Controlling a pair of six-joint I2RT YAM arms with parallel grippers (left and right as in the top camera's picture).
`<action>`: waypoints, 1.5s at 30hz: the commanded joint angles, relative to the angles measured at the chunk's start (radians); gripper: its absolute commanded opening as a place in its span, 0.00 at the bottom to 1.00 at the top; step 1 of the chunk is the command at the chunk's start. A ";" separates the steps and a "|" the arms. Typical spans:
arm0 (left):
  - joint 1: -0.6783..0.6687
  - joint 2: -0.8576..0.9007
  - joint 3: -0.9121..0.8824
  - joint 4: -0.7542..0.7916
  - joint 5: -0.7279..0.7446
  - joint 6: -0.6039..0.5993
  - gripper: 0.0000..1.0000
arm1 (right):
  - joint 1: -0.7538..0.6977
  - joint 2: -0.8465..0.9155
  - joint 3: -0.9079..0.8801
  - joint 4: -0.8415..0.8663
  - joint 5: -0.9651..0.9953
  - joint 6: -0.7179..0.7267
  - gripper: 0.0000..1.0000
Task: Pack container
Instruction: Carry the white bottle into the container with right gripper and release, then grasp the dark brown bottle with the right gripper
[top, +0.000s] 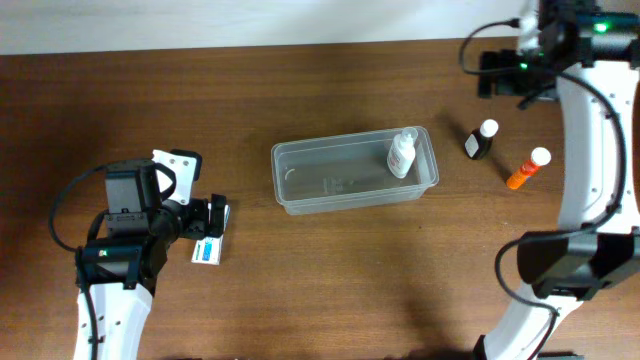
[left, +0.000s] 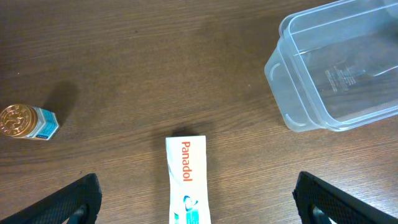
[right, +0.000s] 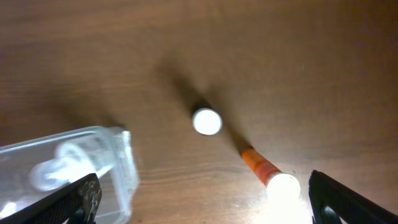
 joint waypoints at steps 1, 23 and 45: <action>0.000 0.004 0.021 0.000 0.014 0.009 0.99 | -0.042 0.061 -0.052 -0.001 -0.064 -0.032 0.98; 0.000 0.004 0.021 0.000 0.010 0.009 0.99 | -0.044 0.327 -0.093 0.038 -0.065 -0.079 0.79; 0.000 0.004 0.021 0.000 0.010 0.009 0.99 | -0.043 0.328 -0.090 0.053 -0.065 -0.080 0.24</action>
